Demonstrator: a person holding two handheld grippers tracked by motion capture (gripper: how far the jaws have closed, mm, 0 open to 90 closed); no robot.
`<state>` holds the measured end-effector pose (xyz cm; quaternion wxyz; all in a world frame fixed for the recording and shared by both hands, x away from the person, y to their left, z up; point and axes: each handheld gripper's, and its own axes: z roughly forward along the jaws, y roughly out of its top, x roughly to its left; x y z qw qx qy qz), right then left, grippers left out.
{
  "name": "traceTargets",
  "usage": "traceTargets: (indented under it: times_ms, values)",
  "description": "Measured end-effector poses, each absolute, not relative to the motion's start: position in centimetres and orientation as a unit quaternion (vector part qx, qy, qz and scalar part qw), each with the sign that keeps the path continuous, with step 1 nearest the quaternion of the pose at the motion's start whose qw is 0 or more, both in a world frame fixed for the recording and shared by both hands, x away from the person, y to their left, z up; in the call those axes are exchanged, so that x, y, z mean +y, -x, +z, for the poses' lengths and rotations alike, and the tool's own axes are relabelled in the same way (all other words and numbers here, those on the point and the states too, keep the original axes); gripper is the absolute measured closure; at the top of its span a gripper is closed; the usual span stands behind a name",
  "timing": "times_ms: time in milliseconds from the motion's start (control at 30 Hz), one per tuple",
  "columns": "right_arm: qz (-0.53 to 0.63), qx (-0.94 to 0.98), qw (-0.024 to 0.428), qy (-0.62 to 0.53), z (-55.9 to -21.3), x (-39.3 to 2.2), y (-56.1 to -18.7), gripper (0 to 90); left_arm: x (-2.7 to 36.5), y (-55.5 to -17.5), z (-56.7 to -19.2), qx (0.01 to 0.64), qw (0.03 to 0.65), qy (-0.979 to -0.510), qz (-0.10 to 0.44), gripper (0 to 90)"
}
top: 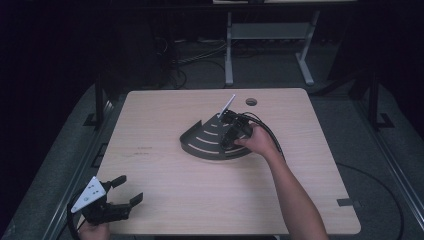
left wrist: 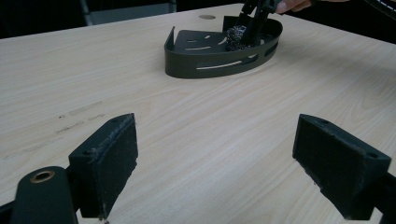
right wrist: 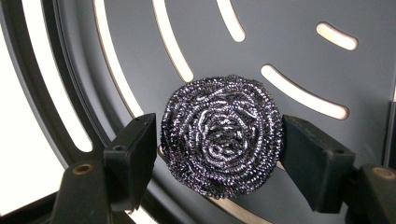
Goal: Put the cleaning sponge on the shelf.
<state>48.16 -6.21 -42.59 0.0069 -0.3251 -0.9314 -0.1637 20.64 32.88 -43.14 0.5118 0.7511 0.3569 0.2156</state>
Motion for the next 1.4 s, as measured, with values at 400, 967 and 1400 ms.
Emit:
traceTargets:
  times_ms: [400,967,1400]
  values:
    - [-0.175,-0.931,0.007,0.319,-42.0,-6.3,-47.9,22.9,32.8,-20.8,-43.2,0.358,0.512,-0.751,0.213,13.3]
    - [-0.19,-0.932,-0.007,0.309,-39.6,-7.4,-46.5,20.7,32.6,-20.8,-43.3,0.356,0.508,-0.755,0.212,13.3]
    - [-0.199,-0.931,-0.014,0.306,-38.4,-8.4,-45.4,20.6,32.6,-20.8,-43.3,0.355,0.507,-0.756,0.213,13.3]
